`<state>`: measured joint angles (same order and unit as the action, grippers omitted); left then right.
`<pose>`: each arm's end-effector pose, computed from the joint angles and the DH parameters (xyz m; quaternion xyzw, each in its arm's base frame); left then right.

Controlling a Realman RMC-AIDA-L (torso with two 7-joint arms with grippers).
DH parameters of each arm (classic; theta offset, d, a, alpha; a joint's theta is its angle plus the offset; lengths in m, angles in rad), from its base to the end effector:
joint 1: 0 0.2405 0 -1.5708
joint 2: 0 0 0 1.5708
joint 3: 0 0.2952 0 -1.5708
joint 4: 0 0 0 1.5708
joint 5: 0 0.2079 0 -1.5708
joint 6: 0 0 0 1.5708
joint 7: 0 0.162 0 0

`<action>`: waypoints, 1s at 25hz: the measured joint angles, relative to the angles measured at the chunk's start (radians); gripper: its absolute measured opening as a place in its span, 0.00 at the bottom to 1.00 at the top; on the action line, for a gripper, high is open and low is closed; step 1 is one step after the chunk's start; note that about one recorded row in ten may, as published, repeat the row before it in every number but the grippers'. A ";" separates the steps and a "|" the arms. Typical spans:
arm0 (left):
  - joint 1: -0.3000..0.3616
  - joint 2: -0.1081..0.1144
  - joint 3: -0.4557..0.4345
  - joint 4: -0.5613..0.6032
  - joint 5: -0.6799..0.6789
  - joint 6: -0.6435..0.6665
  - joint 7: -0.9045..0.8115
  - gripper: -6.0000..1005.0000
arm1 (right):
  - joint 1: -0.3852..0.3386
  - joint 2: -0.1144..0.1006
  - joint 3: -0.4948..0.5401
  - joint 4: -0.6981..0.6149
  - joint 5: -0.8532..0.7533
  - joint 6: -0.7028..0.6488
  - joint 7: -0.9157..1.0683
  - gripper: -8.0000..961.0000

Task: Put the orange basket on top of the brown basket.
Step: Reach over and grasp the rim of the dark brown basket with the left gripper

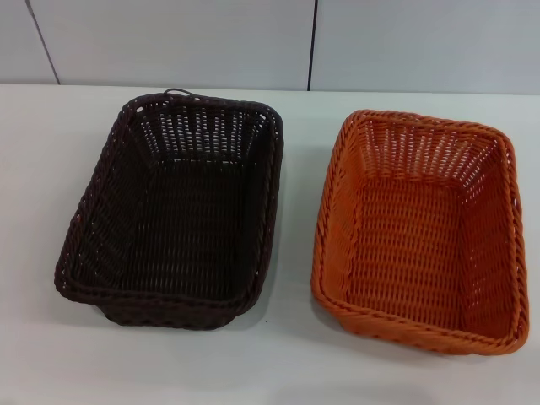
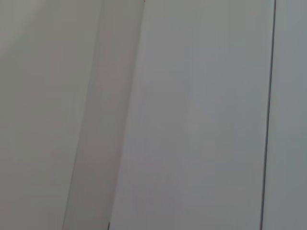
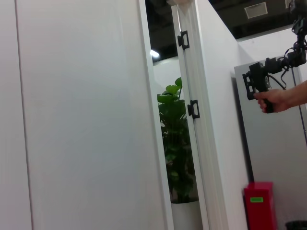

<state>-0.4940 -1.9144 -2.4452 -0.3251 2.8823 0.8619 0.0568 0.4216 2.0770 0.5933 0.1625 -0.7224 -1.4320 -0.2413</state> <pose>-0.4606 0.3755 0.2265 -0.3133 -0.2852 -0.2298 0.8762 0.4713 0.2578 0.0887 -0.1736 0.3381 0.1434 0.9138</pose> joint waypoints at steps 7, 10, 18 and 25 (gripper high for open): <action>0.001 -0.004 0.000 0.000 0.000 0.000 0.000 0.80 | 0.000 0.000 -0.002 -0.001 -0.001 0.001 0.006 0.80; 0.003 -0.007 0.000 -0.003 -0.001 0.002 -0.006 0.80 | 0.005 0.000 -0.001 0.000 -0.001 0.001 0.007 0.81; 0.003 -0.008 0.000 -0.001 -0.002 0.002 -0.039 0.80 | 0.010 0.000 -0.004 0.000 -0.002 0.001 0.008 0.81; 0.003 -0.007 0.000 0.001 -0.002 -0.001 -0.039 0.80 | 0.016 0.000 -0.008 0.000 -0.002 0.001 0.008 0.80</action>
<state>-0.4908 -1.9215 -2.4452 -0.3238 2.8808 0.8611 0.0181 0.4377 2.0770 0.5856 0.1627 -0.7241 -1.4312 -0.2328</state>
